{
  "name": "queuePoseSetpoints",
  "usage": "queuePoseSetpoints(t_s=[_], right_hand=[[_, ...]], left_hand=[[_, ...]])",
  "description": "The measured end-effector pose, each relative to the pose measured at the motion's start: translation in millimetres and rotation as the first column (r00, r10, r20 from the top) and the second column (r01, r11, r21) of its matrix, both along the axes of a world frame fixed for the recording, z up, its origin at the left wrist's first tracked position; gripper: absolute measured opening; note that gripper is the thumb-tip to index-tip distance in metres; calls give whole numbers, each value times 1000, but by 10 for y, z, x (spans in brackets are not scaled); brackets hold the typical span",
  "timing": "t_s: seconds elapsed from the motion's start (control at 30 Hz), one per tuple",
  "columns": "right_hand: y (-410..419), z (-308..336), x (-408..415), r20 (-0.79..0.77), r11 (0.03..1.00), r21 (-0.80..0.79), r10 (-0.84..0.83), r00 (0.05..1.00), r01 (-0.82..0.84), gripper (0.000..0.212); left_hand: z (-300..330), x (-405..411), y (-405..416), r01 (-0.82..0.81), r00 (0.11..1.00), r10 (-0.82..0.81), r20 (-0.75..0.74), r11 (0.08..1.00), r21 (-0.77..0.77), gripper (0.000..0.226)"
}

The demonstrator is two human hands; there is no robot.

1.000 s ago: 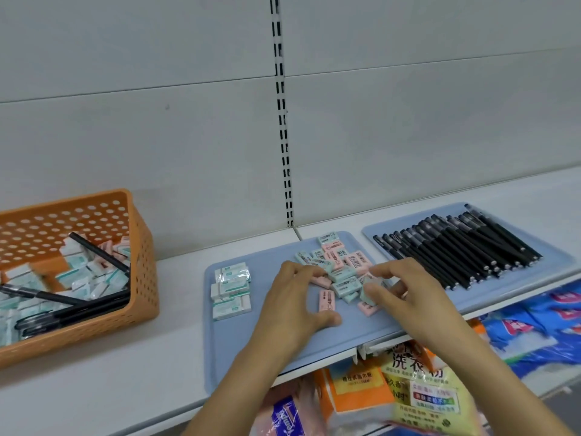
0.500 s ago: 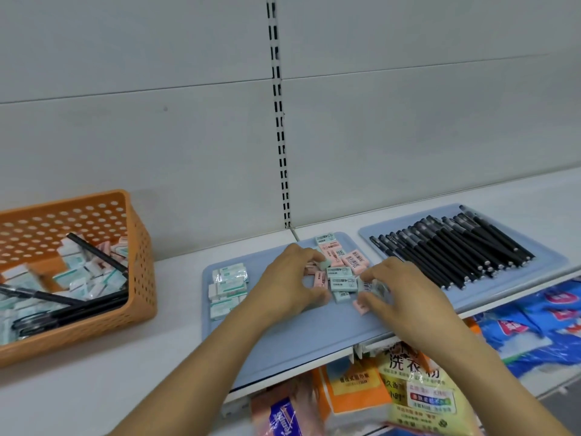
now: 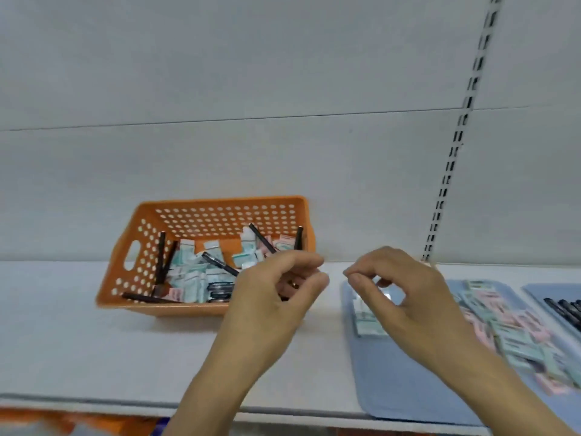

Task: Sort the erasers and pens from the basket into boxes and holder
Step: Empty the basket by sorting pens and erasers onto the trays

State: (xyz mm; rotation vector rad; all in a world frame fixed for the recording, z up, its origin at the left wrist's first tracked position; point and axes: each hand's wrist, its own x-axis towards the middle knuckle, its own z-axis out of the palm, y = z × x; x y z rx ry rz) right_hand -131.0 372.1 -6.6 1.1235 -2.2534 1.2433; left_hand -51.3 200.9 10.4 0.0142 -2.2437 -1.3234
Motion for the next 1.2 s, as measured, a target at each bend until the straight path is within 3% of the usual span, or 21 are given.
queuePoseSetpoints(t_s=[0.1,0.17,0.23,0.3,0.4,0.57,0.73,0.8,0.87,0.97,1.07,1.13,1.2], right_hand=[[-587,160,-13,-10,986,81,146,989,-145,10],[-949,249,-42,27,931,313,191,981,-190,11],[-1260,278,-118,5,770,623,175,985,-139,10],[-1478,260,-192,-12,612,788,126,992,-69,15],[-1633,190,-292,57,508,859,44,997,-71,26],[-1705,215,-327,192,391,905,-24,981,-167,22],[-1738,352,-315,253,254,940,-68,965,-228,28],[-1745,355,-313,273,270,930,-56,960,-248,25],[-1727,333,-339,305,362,892,-42,951,-270,20],[-1666,331,-365,460,646,680,-5,888,-348,19],[-1660,379,-275,569,857,362,108,815,-367,25],[-1735,409,-129,605,861,269,199,771,-432,22],[-1830,434,4,595,807,262,297,747,-530,18]], left_hand=[[49,66,-643,-130,991,135,21,981,-147,19],[58,13,-1049,-182,973,216,85,936,-300,17],[25,-63,-1350,-104,951,237,198,851,-515,20],[-31,-96,-1508,8,918,252,307,760,-649,24],[-117,-56,-1611,20,902,238,359,809,-588,25],[-183,-11,-1621,-108,942,225,248,904,-413,19],[-193,10,-1599,-209,948,268,170,930,-301,17],[-182,16,-1613,-216,952,262,160,942,-255,18],[-155,43,-1630,-231,955,261,138,952,-201,17],[-129,108,-1617,-261,962,268,51,959,-113,10],[-64,150,-1533,-283,959,277,59,950,136,11],[20,113,-1445,-138,984,86,155,921,364,23],[112,70,-1361,23,985,-114,126,827,562,25]])
